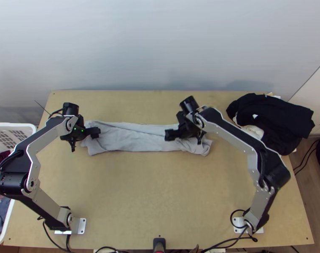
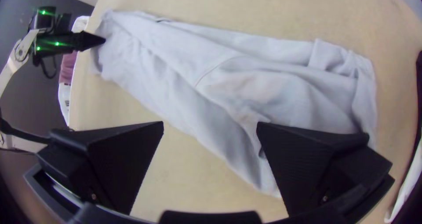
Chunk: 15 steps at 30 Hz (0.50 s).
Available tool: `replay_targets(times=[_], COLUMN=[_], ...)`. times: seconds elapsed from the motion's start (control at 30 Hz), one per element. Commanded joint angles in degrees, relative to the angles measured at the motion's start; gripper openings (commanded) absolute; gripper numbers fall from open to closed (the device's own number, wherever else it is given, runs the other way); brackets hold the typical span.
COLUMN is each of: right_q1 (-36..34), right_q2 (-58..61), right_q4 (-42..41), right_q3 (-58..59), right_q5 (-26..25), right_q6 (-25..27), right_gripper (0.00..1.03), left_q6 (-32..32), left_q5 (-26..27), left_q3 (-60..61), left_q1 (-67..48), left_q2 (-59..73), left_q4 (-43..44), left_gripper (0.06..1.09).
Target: Fold the t-shirt
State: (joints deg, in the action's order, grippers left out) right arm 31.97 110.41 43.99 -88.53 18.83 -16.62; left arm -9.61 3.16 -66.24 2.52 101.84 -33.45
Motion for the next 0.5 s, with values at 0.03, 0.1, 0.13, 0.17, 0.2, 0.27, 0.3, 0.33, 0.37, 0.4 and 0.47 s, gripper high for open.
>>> replay_targets(times=[0.03, 0.1, 0.13, 0.17, 0.2, 0.27, 0.3, 0.33, 0.37, 0.4, 0.47], right_q1=[-6.39, -6.83, -6.92, -7.00, -7.00, -7.00, -7.00, -6.83, -6.65, -6.39, -5.69], right_q2=[6.13, 5.69, 5.25, 4.64, 4.02, 2.88, 2.27, 1.39, 0.33, -0.63, -2.83], right_q4=[-1.98, -1.98, -1.98, -1.98, -1.98, -1.98, -1.89, -1.80, -1.45, -1.01, -0.74], right_q3=[-8.32, -9.29, -9.29, -9.11, -9.03, -9.11, -9.11, -9.11, -8.85, -8.32, -6.39], right_q5=[-1.34, -1.43, -1.52, -1.69, -3.36, -4.06, -4.06, -4.06, -4.06, -4.06, -4.06], right_q6=[-0.25, -0.34, -0.34, -0.25, -0.25, -0.34, -0.78, -1.75, -2.54, -2.63, -2.89], right_gripper=[0.98, 0.98, 0.98, 0.98, 0.98, 0.98, 0.98, 0.98, 0.98, 0.98, 0.97], left_q6=[-0.24, -0.24, -0.24, -0.24, -0.24, -0.24, -0.24, -0.24, -0.33, -0.41, -0.41], left_q5=[-0.08, -0.08, -0.08, -0.08, -0.08, -0.08, -0.08, -0.08, -0.08, -0.08, -0.08], left_q3=[-0.38, -0.47, -0.47, -0.47, -0.38, -0.21, -0.12, -0.03, -0.03, -0.03, -0.03], left_q1=[-0.15, -0.06, 0.02, 0.11, 0.20, 0.20, 0.20, 0.20, 0.11, 0.20, 0.11], left_q2=[-0.33, -0.42, -0.42, -0.42, -0.50, -0.42, -0.42, -0.42, -0.42, -0.50, -0.77], left_q4=[-0.83, -1.00, -1.18, -1.18, -1.26, -1.35, -1.35, -1.35, -1.35, -1.44, -1.62], left_gripper=[0.98, 0.98, 0.98, 0.98, 0.98, 0.98, 0.98, 0.98, 0.98, 0.98, 0.98])
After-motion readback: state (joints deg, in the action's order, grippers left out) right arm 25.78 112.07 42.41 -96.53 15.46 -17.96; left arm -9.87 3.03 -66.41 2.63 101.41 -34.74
